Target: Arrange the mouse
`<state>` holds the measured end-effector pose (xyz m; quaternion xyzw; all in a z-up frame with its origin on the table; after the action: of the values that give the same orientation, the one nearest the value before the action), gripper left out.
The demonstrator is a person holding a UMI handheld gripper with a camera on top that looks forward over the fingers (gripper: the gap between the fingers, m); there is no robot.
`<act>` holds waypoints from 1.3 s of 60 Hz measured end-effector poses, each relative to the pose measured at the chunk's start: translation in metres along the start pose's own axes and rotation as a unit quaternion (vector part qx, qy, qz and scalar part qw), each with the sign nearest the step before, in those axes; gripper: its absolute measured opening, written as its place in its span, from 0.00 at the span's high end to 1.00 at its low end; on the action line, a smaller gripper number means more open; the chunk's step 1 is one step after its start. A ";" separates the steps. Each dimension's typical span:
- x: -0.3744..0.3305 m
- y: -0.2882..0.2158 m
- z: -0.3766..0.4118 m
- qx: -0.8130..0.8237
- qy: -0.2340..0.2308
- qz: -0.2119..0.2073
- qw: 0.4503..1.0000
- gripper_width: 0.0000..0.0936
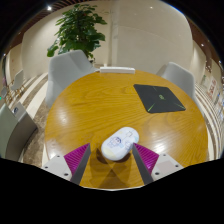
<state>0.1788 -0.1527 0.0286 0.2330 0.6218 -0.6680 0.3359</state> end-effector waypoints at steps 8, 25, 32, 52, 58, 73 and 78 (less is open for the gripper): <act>0.017 -0.014 -0.001 0.003 -0.001 -0.001 1.000 0.07; 0.042 -0.035 0.006 -0.011 -0.027 0.009 1.000 0.13; 0.047 -0.039 0.011 -0.017 -0.034 0.007 0.999 0.41; 0.019 -0.093 0.008 -0.036 -0.035 -0.020 0.999 0.58; 0.002 -0.157 -0.019 -0.032 -0.032 -0.061 0.997 0.58; 0.029 -0.259 -0.171 -0.020 0.026 -0.103 0.994 0.58; 0.058 -0.248 -0.213 -0.003 0.032 -0.084 0.996 0.58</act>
<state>-0.0652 0.0486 0.1282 0.1999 0.6521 -0.6839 0.2588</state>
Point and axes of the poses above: the point between the fingertips, and its own axes, seen from behind it with the camera up: z to the left, y down, x forward, the way the camera looks, the point moved 5 cm from there along -x, backward, against the way the camera looks, and after that the axes turned 11 degrees about -y, right-handed, at the moved point
